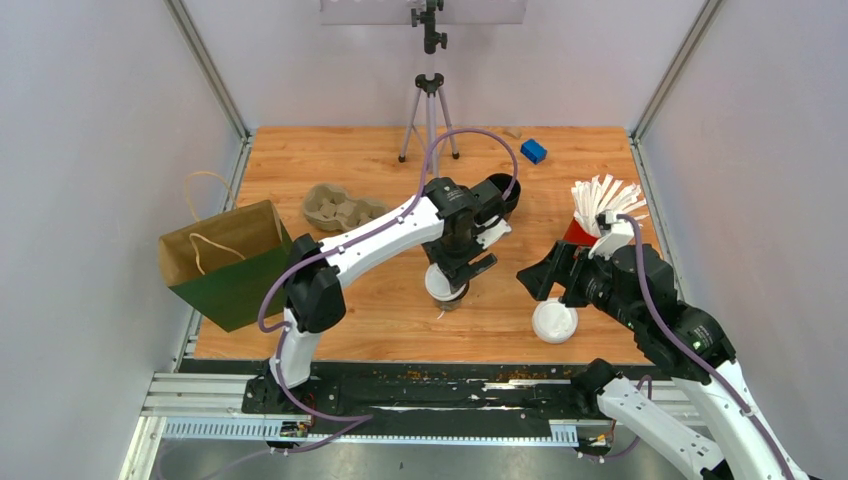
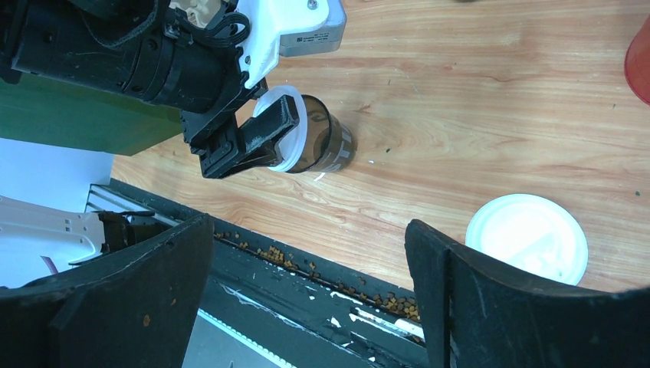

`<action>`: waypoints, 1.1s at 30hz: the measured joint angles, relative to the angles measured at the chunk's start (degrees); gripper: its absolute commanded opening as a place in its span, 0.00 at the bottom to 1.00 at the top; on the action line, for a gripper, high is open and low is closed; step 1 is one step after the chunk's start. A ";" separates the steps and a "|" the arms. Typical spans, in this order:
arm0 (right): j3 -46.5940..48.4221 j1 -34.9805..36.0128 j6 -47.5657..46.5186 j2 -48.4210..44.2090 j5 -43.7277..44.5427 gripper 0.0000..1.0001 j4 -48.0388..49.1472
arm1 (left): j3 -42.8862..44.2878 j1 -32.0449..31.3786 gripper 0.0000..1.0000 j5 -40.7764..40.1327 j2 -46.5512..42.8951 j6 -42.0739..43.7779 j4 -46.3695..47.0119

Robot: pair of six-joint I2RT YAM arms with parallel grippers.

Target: Pack the takeout coffee

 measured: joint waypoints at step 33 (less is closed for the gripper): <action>0.00 0.00 -0.02 -0.26 1.01 0.95 -0.37 | 3.74 0.00 1.00 -0.24 4.37 1.20 -1.46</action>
